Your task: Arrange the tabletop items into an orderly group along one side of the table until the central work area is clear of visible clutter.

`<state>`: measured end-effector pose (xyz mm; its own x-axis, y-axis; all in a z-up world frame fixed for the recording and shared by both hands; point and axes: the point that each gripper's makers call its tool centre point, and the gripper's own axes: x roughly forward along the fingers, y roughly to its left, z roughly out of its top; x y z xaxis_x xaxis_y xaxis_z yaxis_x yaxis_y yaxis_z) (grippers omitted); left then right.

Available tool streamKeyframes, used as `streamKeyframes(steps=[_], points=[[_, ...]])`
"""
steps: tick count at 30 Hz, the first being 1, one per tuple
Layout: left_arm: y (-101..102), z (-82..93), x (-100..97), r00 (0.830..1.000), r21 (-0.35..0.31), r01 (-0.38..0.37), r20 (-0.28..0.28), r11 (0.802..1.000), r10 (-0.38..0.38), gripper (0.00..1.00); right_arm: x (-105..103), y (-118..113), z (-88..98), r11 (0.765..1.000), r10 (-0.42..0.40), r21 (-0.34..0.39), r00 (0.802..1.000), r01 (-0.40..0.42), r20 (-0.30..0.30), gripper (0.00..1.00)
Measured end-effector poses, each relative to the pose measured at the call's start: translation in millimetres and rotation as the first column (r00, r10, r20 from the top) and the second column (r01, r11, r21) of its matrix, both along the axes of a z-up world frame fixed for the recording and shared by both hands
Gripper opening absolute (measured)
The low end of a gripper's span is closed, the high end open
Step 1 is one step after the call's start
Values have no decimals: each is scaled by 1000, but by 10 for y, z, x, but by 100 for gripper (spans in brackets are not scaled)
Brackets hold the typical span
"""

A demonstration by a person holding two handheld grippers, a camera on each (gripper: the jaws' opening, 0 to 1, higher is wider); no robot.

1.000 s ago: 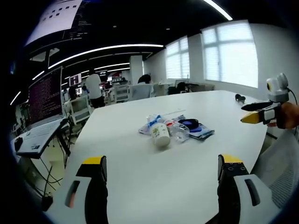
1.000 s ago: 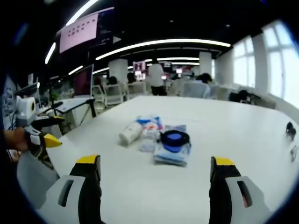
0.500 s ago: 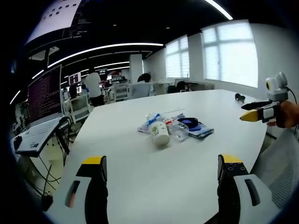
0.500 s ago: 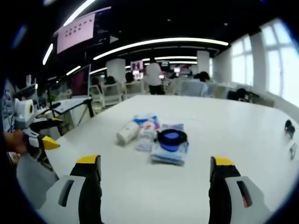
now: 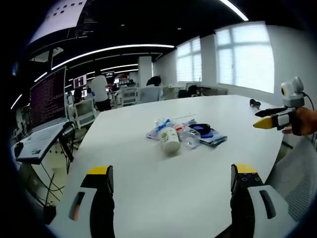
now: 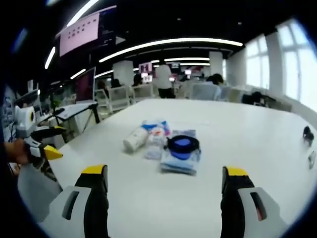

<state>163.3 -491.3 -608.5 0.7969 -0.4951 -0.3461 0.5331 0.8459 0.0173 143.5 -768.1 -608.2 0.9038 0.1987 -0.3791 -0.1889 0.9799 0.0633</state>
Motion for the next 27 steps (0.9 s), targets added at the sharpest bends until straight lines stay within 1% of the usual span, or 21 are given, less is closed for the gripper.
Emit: streamKeyframes(steps=[8,15,18,22,27], points=[[10,-8,-1,1000,0,-4,-1,1000,4,99,52,27,-3,1000,10,2,1000,-10,-2,92],[13,-11,-3,1000,4,-3,1,1000,3,99,184,90,-1,999,33,1,999,-33,-2,91],[21,-13,-3,1000,4,-5,1,1000,5,99,290,131,29,999,45,-2,999,-45,9,91],[23,-10,-3,1000,6,-5,4,1000,5,99,444,175,19,998,63,-11,998,-63,-1,88],[26,-7,1,1000,5,-5,7,1000,5,99,728,231,52,997,80,9,997,-80,-1,86]])
